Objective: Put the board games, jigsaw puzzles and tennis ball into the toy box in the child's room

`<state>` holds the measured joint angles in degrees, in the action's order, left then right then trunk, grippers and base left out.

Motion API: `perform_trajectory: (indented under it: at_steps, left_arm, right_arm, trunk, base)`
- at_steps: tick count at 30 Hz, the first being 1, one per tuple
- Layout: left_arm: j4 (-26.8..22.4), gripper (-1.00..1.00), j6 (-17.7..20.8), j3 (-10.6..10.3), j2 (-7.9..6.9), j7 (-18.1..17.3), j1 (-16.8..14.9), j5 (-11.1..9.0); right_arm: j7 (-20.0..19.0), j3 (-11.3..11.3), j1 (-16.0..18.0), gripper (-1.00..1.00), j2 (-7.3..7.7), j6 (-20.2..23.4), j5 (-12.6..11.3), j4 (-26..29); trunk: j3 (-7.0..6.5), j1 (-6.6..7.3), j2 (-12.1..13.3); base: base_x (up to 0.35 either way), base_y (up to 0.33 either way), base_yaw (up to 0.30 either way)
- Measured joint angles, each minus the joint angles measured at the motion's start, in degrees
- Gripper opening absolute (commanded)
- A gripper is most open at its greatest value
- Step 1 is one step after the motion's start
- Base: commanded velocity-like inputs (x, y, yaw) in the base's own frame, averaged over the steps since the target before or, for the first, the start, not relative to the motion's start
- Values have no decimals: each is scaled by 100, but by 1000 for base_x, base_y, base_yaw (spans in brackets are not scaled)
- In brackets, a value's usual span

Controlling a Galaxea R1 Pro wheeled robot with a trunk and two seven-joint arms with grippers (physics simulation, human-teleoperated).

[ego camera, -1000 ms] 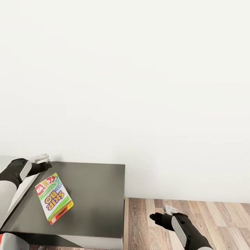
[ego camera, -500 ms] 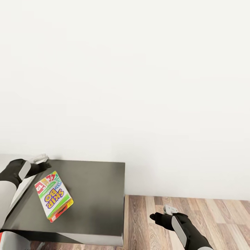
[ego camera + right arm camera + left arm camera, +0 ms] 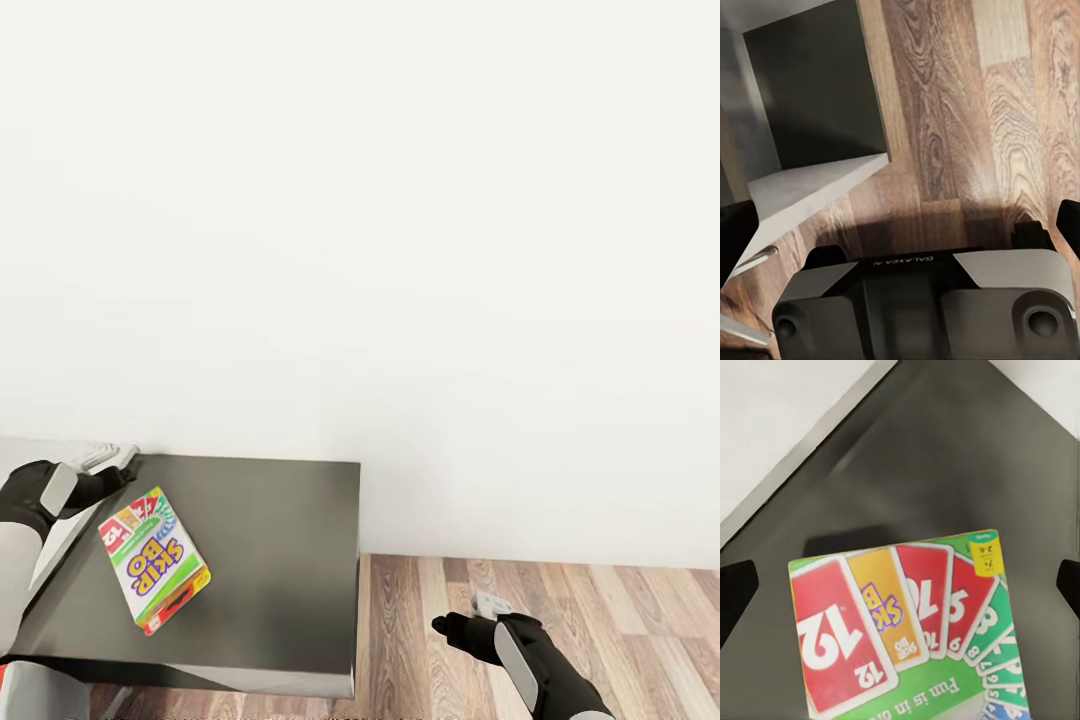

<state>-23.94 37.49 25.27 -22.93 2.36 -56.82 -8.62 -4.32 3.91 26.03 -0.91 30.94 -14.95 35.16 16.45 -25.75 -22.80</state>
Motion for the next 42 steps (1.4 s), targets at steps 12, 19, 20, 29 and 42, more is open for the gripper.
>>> perform_trajectory:
  at_steps: [12, 19, 20, 29, 42]
  left_arm:
    - [-158, 100, 38, 2, -24, 4, -21, -583]
    - [-178, 100, 52, 10, -42, 162, -178, -797]
    - [-176, 100, 52, 11, -46, 187, -203, -808]
    - [-183, 100, 65, 369, -62, 274, -312, -816]
    - [-262, 100, 71, 497, -93, 286, -319, -814]
  right_arm:
    - [0, 0, 0, 100, -1, -1, 3, 0]
    - [0, 0, 3, 100, 2, -2, 3, 0]
    - [0, 0, 4, 100, 2, -2, 3, 0]
    - [-7, 0, 1, 100, 2, -9, 3, 0]
    - [-9, 0, -3, 100, 3, -18, 3, -1]
  trunk:
    - [109, 0, 0]
    - [172, 0, 0]
    - [181, 0, 0]
    - [262, 0, 0]
    - [380, 0, -1]
  base:
    - [0, 0, 0]
    - [0, 0, 0]
    - [0, 0, 0]
    - [0, 0, 0]
    - [0, 0, 0]
